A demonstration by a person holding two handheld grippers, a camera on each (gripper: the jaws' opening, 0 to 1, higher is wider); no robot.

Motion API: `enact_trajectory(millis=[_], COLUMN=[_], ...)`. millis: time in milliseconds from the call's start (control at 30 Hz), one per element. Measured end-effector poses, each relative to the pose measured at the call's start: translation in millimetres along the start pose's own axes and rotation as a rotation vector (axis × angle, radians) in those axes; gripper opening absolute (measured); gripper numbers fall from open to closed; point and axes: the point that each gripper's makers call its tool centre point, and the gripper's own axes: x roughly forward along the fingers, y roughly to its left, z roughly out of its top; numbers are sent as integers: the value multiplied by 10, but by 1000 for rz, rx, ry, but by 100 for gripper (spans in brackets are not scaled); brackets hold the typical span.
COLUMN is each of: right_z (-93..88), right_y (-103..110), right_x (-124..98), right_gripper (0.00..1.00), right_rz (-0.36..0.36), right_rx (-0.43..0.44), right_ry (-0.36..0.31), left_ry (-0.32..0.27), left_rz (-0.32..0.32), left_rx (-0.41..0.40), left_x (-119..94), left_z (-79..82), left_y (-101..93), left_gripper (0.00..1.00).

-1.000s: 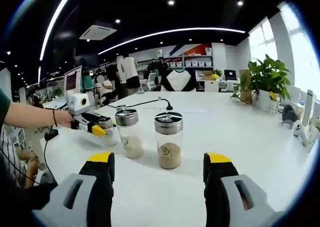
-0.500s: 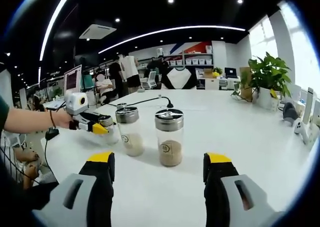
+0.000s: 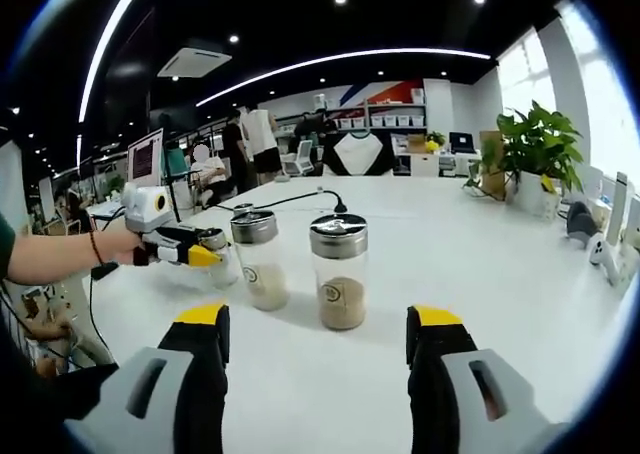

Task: Rotate the seasoning bottle until the label or dispensing opening points toward the visible target arrow and the bottle remains upright within the marked orientation range

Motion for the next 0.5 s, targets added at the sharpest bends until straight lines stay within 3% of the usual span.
enact_trajectory(millis=[500], right_z=[-7], right_y=[7], right_x=[14], right_gripper=[73], right_rz=[3], right_rx=[4], right_ry=[3], left_ry=[-19], left_rz=[196], left_rx=[-65], left_x=[-19], left_z=[-9], left_y=[68], left_gripper=[36])
